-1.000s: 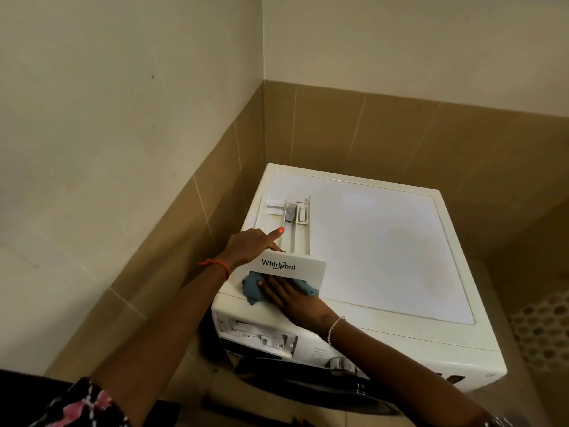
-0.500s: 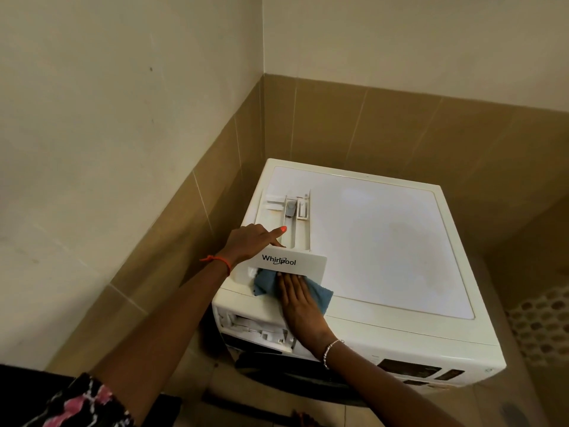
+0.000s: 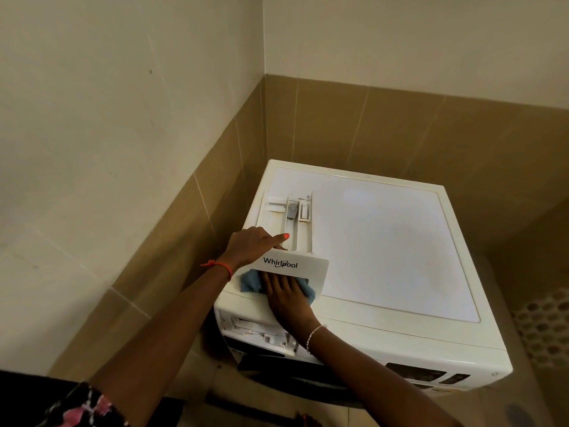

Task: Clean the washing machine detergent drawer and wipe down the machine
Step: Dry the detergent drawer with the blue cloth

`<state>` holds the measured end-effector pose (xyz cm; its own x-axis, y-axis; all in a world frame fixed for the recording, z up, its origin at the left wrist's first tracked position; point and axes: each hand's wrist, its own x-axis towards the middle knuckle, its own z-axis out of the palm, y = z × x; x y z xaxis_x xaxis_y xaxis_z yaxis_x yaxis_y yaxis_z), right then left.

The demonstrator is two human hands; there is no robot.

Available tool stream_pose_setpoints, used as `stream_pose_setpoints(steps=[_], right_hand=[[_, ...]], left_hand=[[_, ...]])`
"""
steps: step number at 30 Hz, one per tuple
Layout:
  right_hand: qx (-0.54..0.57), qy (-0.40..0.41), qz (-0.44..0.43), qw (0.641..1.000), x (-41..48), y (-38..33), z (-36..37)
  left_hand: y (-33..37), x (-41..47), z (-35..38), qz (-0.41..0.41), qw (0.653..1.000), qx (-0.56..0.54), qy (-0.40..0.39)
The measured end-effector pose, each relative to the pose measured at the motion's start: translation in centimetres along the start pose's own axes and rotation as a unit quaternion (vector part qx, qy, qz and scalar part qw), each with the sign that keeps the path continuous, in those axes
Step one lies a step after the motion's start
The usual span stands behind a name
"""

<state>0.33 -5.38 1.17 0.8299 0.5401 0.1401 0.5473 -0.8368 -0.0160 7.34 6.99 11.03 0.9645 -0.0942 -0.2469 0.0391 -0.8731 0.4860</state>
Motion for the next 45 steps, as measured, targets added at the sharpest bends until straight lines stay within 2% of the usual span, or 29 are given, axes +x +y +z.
stream_pose_setpoints(steps=[4, 8, 12, 17, 20, 22, 23, 24, 25, 27, 29, 30, 31, 32, 33, 35, 36, 37, 38, 39, 40, 41, 43, 45], right_hand=[[-0.018, 0.024, 0.045, 0.999, -1.0, 0.8, 0.1], [-0.043, 0.052, 0.044, 0.997, -1.2, 1.0, 0.1], [-0.062, 0.077, -0.046, 0.994, -2.9, 2.6, 0.3], [-0.125, 0.12, -0.154, 0.973, -5.3, 5.3, 0.6], [-0.049, 0.1, -0.151, 0.982, -6.8, 6.1, -0.7], [0.136, 0.066, -0.067, 0.986, -8.6, 7.3, -1.3], [0.279, 0.061, 0.016, 0.958, -9.6, 7.9, -2.0], [0.405, 0.063, 0.114, 0.905, -10.4, 8.4, -2.8], [0.512, 0.08, 0.201, 0.831, -10.9, 8.8, -3.7], [0.624, 0.099, 0.349, 0.692, -11.4, 10.5, -4.9], [0.691, 0.052, 0.476, 0.541, -12.0, 12.6, -5.6], [0.728, 0.026, 0.501, 0.467, -12.5, 13.5, -5.9], [0.754, 0.005, 0.509, 0.415, -12.8, 14.0, -6.4], [0.764, -0.002, 0.514, 0.39, -13.0, 14.4, -6.6], [0.766, -0.002, 0.514, 0.386, -13.1, 14.7, -6.8], [0.799, 0.009, 0.488, 0.351, -12.6, 15.0, -7.9], [0.81, 0.007, 0.472, 0.348, -12.2, 14.7, -8.7], [0.817, 0.007, 0.457, 0.351, -11.4, 14.2, -9.7], [0.811, 0.003, 0.442, 0.383, -10.4, 13.5, -10.5], [0.785, 0.011, 0.434, 0.442, -9.1, 12.9, -11.0], [0.743, 0.026, 0.421, 0.52, -7.8, 12.4, -11.2], [0.696, 0.036, 0.396, 0.598, -6.3, 11.5, -11.6], [0.606, 0.013, 0.319, 0.729, -2.9, 9.7, -12.3], [0.52, -0.046, 0.232, 0.821, 0.7, 7.8, -12.1]], left_hand=[[-0.2, 0.0, 0.0, 0.003, 1.0, -0.008, 0.005], [-0.3, -0.1, 0.0, 0.001, 1.0, -0.008, 0.012], [-0.2, 0.1, 0.1, 0.0, 1.0, 0.0, 0.008], [-0.4, 0.4, 0.1, 0.005, 1.0, -0.001, 0.007], [-0.5, 0.5, 0.2, 0.012, 1.0, -0.004, 0.007], [-0.9, 0.9, 0.6, 0.028, 0.999, -0.034, -0.001], [-1.0, 1.1, 0.7, 0.038, 0.998, -0.053, -0.005], [-1.1, 1.3, 0.7, 0.048, 0.996, -0.07, -0.009], [-1.1, 1.4, 0.7, 0.06, 0.995, -0.079, -0.011], [-1.1, 1.7, 0.6, 0.084, 0.994, -0.067, -0.02], [-1.1, 2.2, 0.5, 0.118, 0.992, -0.036, -0.03], [-1.1, 2.5, 0.4, 0.13, 0.99, -0.023, -0.04], [-1.0, 2.7, 0.3, 0.14, 0.989, -0.009, -0.049], [-0.9, 3.0, 0.2, 0.146, 0.987, 0.008, -0.06], [-0.8, 3.2, 0.0, 0.157, 0.985, 0.021, -0.071], [-0.9, 3.5, -0.3, 0.182, 0.98, 0.019, -0.073], [-1.1, 3.6, -0.2, 0.201, 0.979, 0.009, -0.041], [-1.3, 3.5, 0.0, 0.213, 0.977, 0.003, 0.024], [-1.3, 3.2, 0.3, 0.203, 0.974, -0.01, 0.105], [-1.2, 2.7, 0.7, 0.169, 0.967, -0.034, 0.188], [-0.7, 2.0, 1.1, 0.115, 0.957, -0.078, 0.254], [0.0, 1.1, 1.6, 0.045, 0.946, -0.143, 0.287], [1.4, -0.4, 2.5, -0.121, 0.911, -0.27, 0.287], [2.8, -1.3, 3.2, -0.24, 0.864, -0.357, 0.262]])
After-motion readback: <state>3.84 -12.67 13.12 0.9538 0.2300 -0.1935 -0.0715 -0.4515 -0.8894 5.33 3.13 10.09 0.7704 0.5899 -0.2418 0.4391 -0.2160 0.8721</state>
